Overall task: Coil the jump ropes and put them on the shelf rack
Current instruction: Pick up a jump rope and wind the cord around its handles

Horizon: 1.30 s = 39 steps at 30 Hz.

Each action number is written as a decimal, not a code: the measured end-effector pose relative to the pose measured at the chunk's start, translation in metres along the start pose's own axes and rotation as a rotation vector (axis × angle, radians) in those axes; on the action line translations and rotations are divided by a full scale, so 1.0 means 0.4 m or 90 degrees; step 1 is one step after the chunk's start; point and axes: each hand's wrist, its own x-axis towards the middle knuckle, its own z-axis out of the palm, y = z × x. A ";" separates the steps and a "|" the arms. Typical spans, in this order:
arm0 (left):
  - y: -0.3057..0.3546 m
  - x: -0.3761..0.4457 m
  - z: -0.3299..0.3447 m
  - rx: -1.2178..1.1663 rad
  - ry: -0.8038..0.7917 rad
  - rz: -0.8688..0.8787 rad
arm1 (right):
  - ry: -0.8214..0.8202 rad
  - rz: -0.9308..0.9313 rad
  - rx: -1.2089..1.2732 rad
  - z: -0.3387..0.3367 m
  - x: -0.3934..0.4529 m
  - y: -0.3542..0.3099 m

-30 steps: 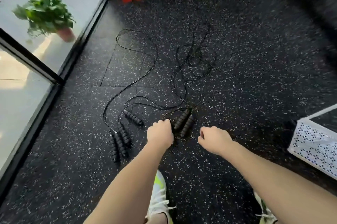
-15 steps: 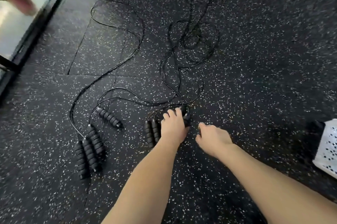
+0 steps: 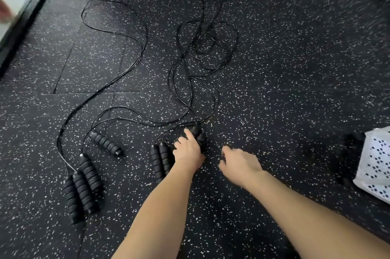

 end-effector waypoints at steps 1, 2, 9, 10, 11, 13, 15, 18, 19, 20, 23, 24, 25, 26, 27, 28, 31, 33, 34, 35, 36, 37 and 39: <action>0.002 -0.003 0.001 -0.007 0.000 -0.006 | -0.005 0.001 0.003 -0.003 -0.003 0.003; 0.002 -0.008 0.002 -0.009 0.006 -0.011 | -0.010 0.001 0.005 -0.006 -0.007 0.006; 0.032 -0.127 -0.118 -0.118 0.175 -0.016 | 0.009 0.009 0.025 -0.082 -0.069 0.009; 0.041 -0.154 -0.157 -0.158 0.199 -0.020 | 0.016 0.009 0.033 -0.105 -0.089 0.001; 0.050 -0.185 -0.201 -0.202 0.221 -0.022 | 0.027 0.006 0.041 -0.133 -0.114 -0.008; 0.067 -0.257 -0.295 -0.256 0.255 -0.009 | 0.062 -0.004 0.070 -0.189 -0.171 -0.033; 0.083 -0.348 -0.388 -0.257 0.282 0.032 | 0.097 -0.008 0.112 -0.253 -0.240 -0.062; 0.108 -0.528 -0.504 -0.223 0.299 0.109 | 0.175 -0.007 0.196 -0.361 -0.359 -0.100; 0.117 -0.597 -0.534 -0.213 0.305 0.136 | 0.208 -0.007 0.230 -0.399 -0.403 -0.108; 0.125 -0.665 -0.558 -0.206 0.313 0.166 | 0.243 -0.010 0.275 -0.437 -0.451 -0.115; 0.144 -0.862 -0.614 -0.250 0.358 0.238 | 0.350 -0.071 0.411 -0.537 -0.604 -0.119; 0.152 -0.921 -0.630 -0.277 0.369 0.248 | 0.386 -0.098 0.452 -0.559 -0.655 -0.114; 0.158 -0.975 -0.641 -0.300 0.370 0.255 | 0.424 -0.126 0.499 -0.577 -0.706 -0.106; 0.167 -1.025 -0.651 -0.320 0.363 0.265 | 0.469 -0.149 0.534 -0.594 -0.758 -0.095; 0.178 -1.073 -0.661 -0.344 0.345 0.283 | 0.520 -0.158 0.547 -0.610 -0.804 -0.083; 0.189 -1.119 -0.667 -0.375 0.316 0.307 | 0.559 -0.156 0.536 -0.625 -0.846 -0.070; 0.221 -1.246 -0.686 -0.447 0.228 0.395 | 0.611 -0.143 0.636 -0.692 -0.966 -0.047; 0.237 -1.327 -0.691 -0.449 0.200 0.444 | 0.569 -0.123 0.683 -0.727 -1.009 -0.008; 0.243 -1.364 -0.689 -0.451 0.196 0.466 | 0.539 -0.121 0.605 -0.744 -1.015 0.006; 0.247 -1.397 -0.686 -0.458 0.196 0.481 | 0.458 -0.104 0.513 -0.751 -1.024 0.023; 0.251 -1.427 -0.683 -0.472 0.200 0.490 | 0.426 -0.041 0.416 -0.753 -1.031 0.040; 0.256 -1.452 -0.681 -0.487 0.209 0.491 | 0.406 0.003 0.359 -0.752 -1.034 0.055; 0.262 -1.484 -0.681 -0.510 0.239 0.466 | 0.381 -0.005 0.328 -0.742 -1.063 0.066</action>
